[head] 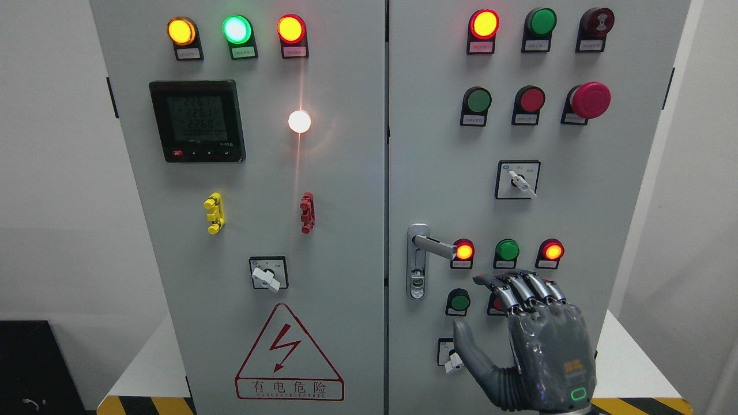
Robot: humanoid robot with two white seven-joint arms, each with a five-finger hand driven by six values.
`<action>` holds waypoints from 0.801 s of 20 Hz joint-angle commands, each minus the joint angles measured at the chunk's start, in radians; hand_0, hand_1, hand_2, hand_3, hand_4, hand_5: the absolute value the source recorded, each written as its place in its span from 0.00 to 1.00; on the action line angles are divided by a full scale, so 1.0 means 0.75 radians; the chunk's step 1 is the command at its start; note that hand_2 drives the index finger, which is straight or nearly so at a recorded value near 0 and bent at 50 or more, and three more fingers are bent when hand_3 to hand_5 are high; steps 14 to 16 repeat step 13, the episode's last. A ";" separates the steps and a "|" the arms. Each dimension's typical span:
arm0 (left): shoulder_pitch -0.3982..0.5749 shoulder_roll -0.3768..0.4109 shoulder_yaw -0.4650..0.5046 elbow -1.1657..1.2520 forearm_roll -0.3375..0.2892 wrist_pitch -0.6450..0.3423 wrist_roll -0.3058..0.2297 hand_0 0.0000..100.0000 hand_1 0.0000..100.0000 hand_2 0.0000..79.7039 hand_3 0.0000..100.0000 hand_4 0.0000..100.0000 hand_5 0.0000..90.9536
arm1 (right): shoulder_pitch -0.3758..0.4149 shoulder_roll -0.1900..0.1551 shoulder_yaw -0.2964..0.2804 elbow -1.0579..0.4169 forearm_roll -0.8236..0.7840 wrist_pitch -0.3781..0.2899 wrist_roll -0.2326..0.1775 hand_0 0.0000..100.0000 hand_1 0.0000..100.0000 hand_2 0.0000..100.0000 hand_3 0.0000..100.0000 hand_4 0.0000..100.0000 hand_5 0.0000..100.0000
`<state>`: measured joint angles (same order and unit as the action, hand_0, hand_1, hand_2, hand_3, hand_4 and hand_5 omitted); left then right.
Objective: Release door handle
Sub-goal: 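Open the right hand and pull it away from the handle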
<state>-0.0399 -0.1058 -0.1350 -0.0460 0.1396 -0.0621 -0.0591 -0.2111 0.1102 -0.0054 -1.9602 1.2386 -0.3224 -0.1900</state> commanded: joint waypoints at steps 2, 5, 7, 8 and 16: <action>0.000 0.000 0.000 0.000 0.000 -0.001 -0.001 0.12 0.56 0.00 0.00 0.00 0.00 | 0.012 -0.002 -0.179 -0.021 -0.122 -0.069 0.024 0.49 0.11 0.00 0.00 0.00 0.03; 0.000 0.000 0.000 0.000 0.000 -0.001 -0.001 0.12 0.56 0.00 0.00 0.00 0.00 | 0.009 -0.004 -0.171 -0.019 -0.122 -0.071 0.024 0.48 0.10 0.00 0.00 0.00 0.01; 0.000 0.000 0.000 0.000 0.000 0.001 -0.001 0.12 0.56 0.00 0.00 0.00 0.00 | 0.001 -0.002 -0.154 -0.017 -0.122 -0.069 0.028 0.47 0.10 0.00 0.00 0.00 0.00; 0.000 0.000 0.000 0.000 0.000 -0.001 -0.001 0.12 0.56 0.00 0.00 0.00 0.00 | -0.001 -0.002 -0.152 -0.017 -0.122 -0.067 0.036 0.47 0.10 0.00 0.00 0.00 0.00; 0.000 0.000 0.000 0.000 0.000 0.001 -0.001 0.12 0.56 0.00 0.00 0.00 0.00 | 0.001 0.000 -0.152 -0.021 -0.122 -0.069 0.061 0.46 0.10 0.00 0.00 0.00 0.00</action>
